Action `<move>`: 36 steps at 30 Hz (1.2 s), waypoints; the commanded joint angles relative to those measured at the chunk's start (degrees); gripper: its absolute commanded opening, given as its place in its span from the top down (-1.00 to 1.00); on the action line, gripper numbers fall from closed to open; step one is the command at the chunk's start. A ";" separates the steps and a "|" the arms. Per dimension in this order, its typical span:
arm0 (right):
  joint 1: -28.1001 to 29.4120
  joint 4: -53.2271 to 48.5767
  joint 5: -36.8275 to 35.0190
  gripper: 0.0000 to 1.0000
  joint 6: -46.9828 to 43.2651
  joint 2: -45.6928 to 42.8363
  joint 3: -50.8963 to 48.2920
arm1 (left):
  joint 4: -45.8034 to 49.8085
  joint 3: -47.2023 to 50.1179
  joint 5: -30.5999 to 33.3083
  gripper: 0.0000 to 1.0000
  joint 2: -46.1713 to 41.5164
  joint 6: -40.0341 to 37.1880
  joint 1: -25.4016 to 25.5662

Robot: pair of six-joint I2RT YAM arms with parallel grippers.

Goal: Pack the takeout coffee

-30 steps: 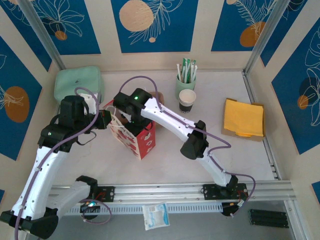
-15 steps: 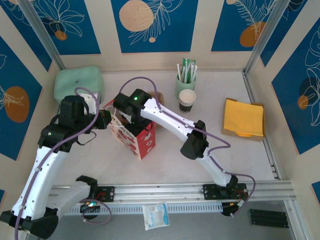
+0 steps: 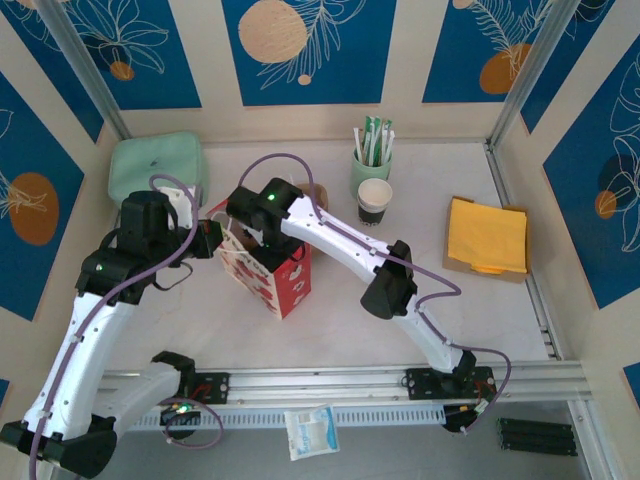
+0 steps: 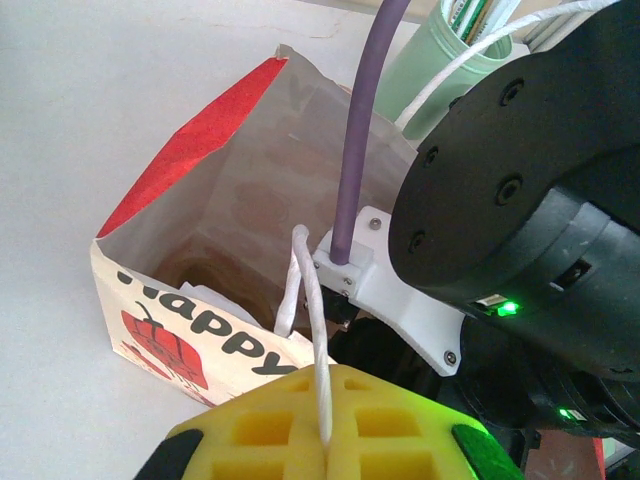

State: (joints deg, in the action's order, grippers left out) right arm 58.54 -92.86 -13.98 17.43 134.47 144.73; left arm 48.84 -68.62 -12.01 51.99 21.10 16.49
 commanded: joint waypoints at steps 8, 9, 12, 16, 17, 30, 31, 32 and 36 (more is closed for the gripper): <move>0.51 -8.57 -4.05 -0.07 1.36 -0.81 1.60 | -1.38 -0.29 -1.06 1.00 -0.32 0.03 -0.63; 0.60 -8.50 -4.24 -0.07 1.39 -0.71 1.69 | -1.39 -0.21 -1.08 1.00 -0.34 -0.01 -0.58; 0.52 -7.72 -5.04 -0.07 1.73 -0.48 1.70 | -1.39 -0.13 -1.13 1.00 -0.35 0.08 -0.56; 0.61 -6.42 -5.82 -0.07 2.31 -0.47 1.53 | -1.38 -0.09 -1.11 1.00 -0.39 0.08 -0.58; 0.62 -6.15 -5.98 -0.07 2.43 -0.48 1.48 | -1.38 -0.18 -1.17 1.00 -0.31 0.08 -0.58; 0.61 -2.53 -5.95 -0.07 2.99 -0.53 0.65 | -1.09 -0.11 -1.23 1.00 -0.37 -0.01 -0.58; 0.55 -2.25 -5.90 -0.07 3.11 -0.61 0.39 | -1.02 -0.19 -1.26 1.00 -0.44 -0.01 -0.58; 0.66 -1.84 -5.88 -0.07 3.18 -0.79 0.14 | -1.03 -0.16 -1.26 1.00 -0.40 -0.01 -0.58; 0.67 -1.00 -5.70 -0.07 3.25 -1.13 -0.24 | -0.90 -0.22 -1.26 1.00 -0.41 -0.01 -0.59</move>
State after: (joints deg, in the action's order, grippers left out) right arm 58.76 -92.82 -19.35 19.73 134.47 144.94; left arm 48.66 -68.62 -12.03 51.99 21.10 16.49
